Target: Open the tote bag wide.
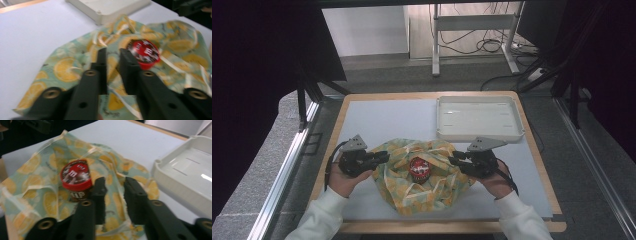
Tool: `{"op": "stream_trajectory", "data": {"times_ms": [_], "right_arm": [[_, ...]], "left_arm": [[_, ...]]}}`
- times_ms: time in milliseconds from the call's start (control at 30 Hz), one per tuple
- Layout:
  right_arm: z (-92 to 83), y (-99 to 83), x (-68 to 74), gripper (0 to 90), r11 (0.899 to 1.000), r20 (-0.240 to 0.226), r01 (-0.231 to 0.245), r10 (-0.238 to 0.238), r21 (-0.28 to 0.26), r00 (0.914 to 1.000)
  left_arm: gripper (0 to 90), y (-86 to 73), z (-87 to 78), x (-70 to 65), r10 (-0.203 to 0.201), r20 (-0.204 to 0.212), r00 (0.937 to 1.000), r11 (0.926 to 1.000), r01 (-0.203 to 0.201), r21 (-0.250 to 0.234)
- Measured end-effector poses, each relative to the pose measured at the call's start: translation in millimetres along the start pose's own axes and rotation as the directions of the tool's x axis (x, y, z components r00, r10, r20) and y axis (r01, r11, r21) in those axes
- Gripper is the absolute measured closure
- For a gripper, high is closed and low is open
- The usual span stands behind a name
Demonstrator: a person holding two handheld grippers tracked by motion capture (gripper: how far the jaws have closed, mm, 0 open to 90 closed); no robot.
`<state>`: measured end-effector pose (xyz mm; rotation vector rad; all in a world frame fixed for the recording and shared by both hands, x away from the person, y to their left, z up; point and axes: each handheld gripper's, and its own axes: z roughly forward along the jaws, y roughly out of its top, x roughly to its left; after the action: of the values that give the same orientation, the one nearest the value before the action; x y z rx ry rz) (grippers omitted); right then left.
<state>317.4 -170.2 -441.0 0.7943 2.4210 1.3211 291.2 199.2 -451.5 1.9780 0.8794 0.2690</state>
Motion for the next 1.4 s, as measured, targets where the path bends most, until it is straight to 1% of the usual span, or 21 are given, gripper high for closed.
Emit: {"op": "stream_trajectory", "data": {"times_ms": [33,67,100,133,200,367,400,433,533,600,667,733,867,933,1033,1133,1267,1300,1333,1367,1400], "right_arm": [[1.0,0.4,2.0,79.3,1.000,-0.006,0.007,-0.007,0.002,1.0000],[1.6,1.0,3.4,82.5,1.000,-0.013,0.012,-0.012,0.005,0.9998],[2.4,1.4,4.9,85.0,1.000,-0.017,0.014,-0.014,0.008,0.9998],[2.4,1.4,4.9,85.0,1.000,-0.017,0.014,-0.014,0.008,0.9998],[4.0,2.3,8.3,88.6,1.000,-0.025,0.020,-0.020,0.014,0.9995],[6.1,4.2,11.6,88.7,0.999,-0.029,0.026,-0.026,0.020,0.9992],[6.8,4.7,12.3,88.7,0.999,-0.031,0.030,-0.030,0.021,0.9991],[8.6,5.4,13.6,88.7,0.999,-0.033,0.038,-0.037,0.026,0.9988],[10.8,5.5,14.7,88.7,0.999,-0.039,0.038,-0.037,0.033,0.9986],[15.1,5.0,17.1,88.8,0.998,-0.053,0.048,-0.046,0.042,0.9975],[16.5,4.7,18.0,88.7,0.997,-0.055,0.056,-0.053,0.047,0.9970],[20.3,3.9,20.5,88.7,0.997,-0.070,0.064,-0.061,0.052,0.9957],[29.8,1.0,25.0,88.7,0.993,-0.089,0.082,-0.075,0.084,0.9932],[35.2,-0.7,26.6,88.8,0.990,-0.092,0.093,-0.083,0.103,0.9923],[43.4,-3.6,27.5,88.8,0.987,-0.111,0.101,-0.088,0.121,0.9900],[49.7,-6.2,28.2,88.8,0.983,-0.105,0.108,-0.093,0.149,0.9901],[56.0,-8.4,24.4,88.8,0.979,-0.091,0.096,-0.080,0.179,0.9926],[56.0,-8.4,24.4,88.8,0.979,-0.091,0.096,-0.080,0.179,0.9926],[58.7,-9.4,23.0,88.8,0.978,-0.089,0.089,-0.073,0.189,0.9933],[58.7,-9.4,23.0,88.8,0.978,-0.089,0.089,-0.073,0.189,0.9933],[60.9,-10.1,21.8,88.8,0.976,-0.090,0.088,-0.071,0.197,0.9934]], "left_arm": [[86.9,0.2,0.6,-3.5,0.011,0.005,0.9999,0.9999,-0.011,0.007],[88.6,0.2,0.6,-3.5,0.011,0.005,0.9999,0.9999,-0.011,0.007],[89.9,0.9,2.0,-9.7,0.032,0.016,0.9994,0.9992,-0.032,0.022],[90.0,0.9,2.0,-9.7,0.032,0.016,0.9994,0.9992,-0.032,0.022],[90.0,1.5,4.3,-14.9,0.043,0.029,0.9987,0.9983,-0.044,0.037],[90.0,0.3,11.1,-18.0,0.045,0.039,0.9982,0.9971,-0.047,0.060],[90.0,-0.3,13.4,-18.4,0.046,0.038,0.9982,0.9965,-0.049,0.068],[90.0,-1.6,18.9,-19.3,0.053,0.038,0.9979,0.9945,-0.056,0.088],[90.0,-2.8,24.1,-19.9,0.052,0.042,0.9978,0.9930,-0.056,0.104],[90.0,-4.6,30.4,-20.4,0.052,0.045,0.9976,0.9904,-0.057,0.126],[90.0,-5.0,31.9,-20.7,0.052,0.048,0.9975,0.9896,-0.058,0.132],[90.0,-5.8,34.3,-21.0,0.054,0.050,0.9973,0.9880,-0.061,0.142],[90.0,-8.1,38.5,-20.0,0.042,0.057,0.9975,0.9865,-0.050,0.156],[90.0,-9.2,40.4,-18.9,0.026,0.073,0.9970,0.9859,-0.038,0.163],[90.0,-10.1,43.4,-20.0,0.036,0.071,0.9969,0.9839,-0.047,0.172],[90.0,-11.5,47.1,-19.4,0.035,0.072,0.9968,0.9821,-0.048,0.182],[90.0,-13.8,52.1,-17.2,0.027,0.074,0.9969,0.9794,-0.042,0.197],[90.0,-14.8,54.0,-17.4,0.021,0.076,0.9969,0.9792,-0.036,0.200],[90.0,-16.5,57.4,-17.8,0.019,0.083,0.9964,0.9759,-0.036,0.215],[90.0,-16.5,57.4,-17.8,0.019,0.083,0.9964,0.9759,-0.036,0.215],[90.0,-17.3,59.0,-18.6,0.028,0.090,0.9956,0.9720,-0.048,0.230]]}}
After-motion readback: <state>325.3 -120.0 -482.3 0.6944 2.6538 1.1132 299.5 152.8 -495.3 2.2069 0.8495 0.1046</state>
